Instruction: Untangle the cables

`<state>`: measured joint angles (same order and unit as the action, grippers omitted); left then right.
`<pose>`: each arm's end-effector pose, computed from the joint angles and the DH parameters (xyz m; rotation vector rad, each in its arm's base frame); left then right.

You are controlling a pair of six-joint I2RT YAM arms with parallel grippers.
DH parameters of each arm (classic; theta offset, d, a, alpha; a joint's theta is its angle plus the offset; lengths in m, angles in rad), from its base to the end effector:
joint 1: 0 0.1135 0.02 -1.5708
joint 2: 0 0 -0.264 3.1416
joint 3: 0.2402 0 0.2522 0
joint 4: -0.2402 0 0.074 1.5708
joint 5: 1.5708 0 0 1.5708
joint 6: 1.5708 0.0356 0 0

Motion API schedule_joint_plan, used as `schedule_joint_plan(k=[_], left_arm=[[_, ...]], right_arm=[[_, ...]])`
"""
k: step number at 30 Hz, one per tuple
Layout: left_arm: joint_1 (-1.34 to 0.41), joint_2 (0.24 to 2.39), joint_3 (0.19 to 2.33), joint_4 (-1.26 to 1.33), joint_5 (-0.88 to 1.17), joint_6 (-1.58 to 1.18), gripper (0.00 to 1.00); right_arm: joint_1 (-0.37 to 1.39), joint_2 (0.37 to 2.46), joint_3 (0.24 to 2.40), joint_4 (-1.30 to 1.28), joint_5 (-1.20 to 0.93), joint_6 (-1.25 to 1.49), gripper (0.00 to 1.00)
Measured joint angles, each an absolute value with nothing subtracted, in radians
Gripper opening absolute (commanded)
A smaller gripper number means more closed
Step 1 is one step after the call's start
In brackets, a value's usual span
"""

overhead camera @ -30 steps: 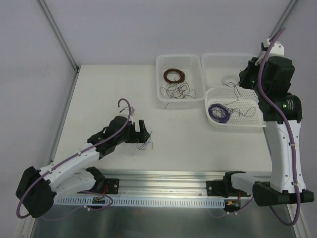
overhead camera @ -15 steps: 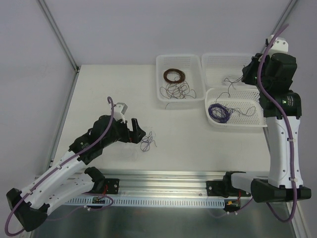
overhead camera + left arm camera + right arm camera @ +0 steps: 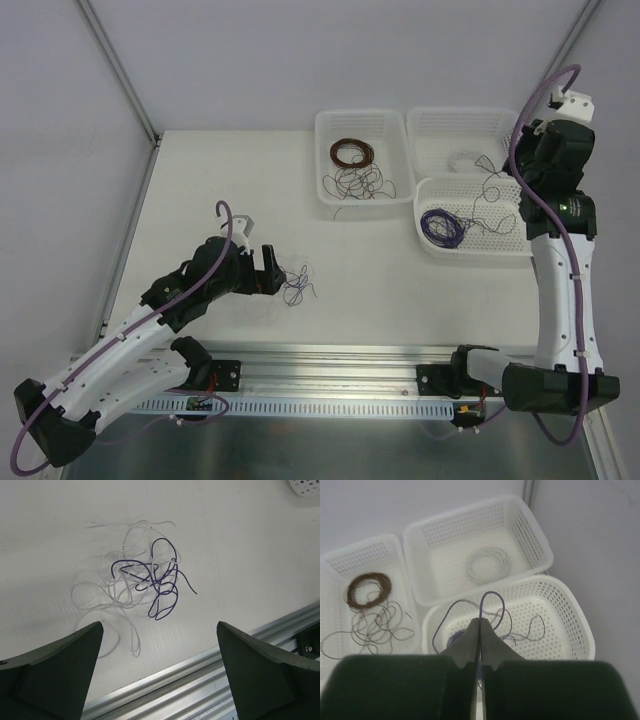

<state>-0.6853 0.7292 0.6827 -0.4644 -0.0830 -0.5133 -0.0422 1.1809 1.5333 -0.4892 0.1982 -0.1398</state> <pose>0.1305 -0.1029 0.2844 0.1322 2.1405 -0.6350 0.2362 -0.0170 0.4837 0.0646 1.7130 -0.3044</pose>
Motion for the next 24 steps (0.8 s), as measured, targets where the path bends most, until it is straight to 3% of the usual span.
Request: schedule_joint_plan(k=[6, 8, 12, 15, 19, 24], left_arm=[[-0.685, 0.733, 0.656, -0.465, -0.088, -0.538, 0.99], [-0.685, 0.735, 0.644, -0.465, -0.089, -0.546, 0.99], [-0.685, 0.746, 0.625, -0.466, -0.089, -0.567, 0.99], [-0.685, 0.759, 0.622, -0.466, -0.089, -0.577, 0.99], [-0.685, 0.761, 0.619, -0.466, -0.096, -0.595, 0.99], [-0.685, 0.783, 0.613, -0.466, -0.121, -0.634, 0.99]], right_arm=[[-0.057, 1.245, 1.356, -0.456, 0.254, -0.125, 0.08], [-0.057, 1.264, 1.290, -0.453, 0.265, -0.104, 0.15], [-0.059, 1.284, 1.192, -0.461, 0.276, -0.047, 0.38], [-0.061, 1.303, 1.155, -0.470, 0.265, -0.011, 0.66], [-0.046, 1.297, 1.116, -0.477, 0.217, -0.001, 0.85], [0.052, 1.221, 1.085, -0.493, 0.155, -0.018, 0.88]])
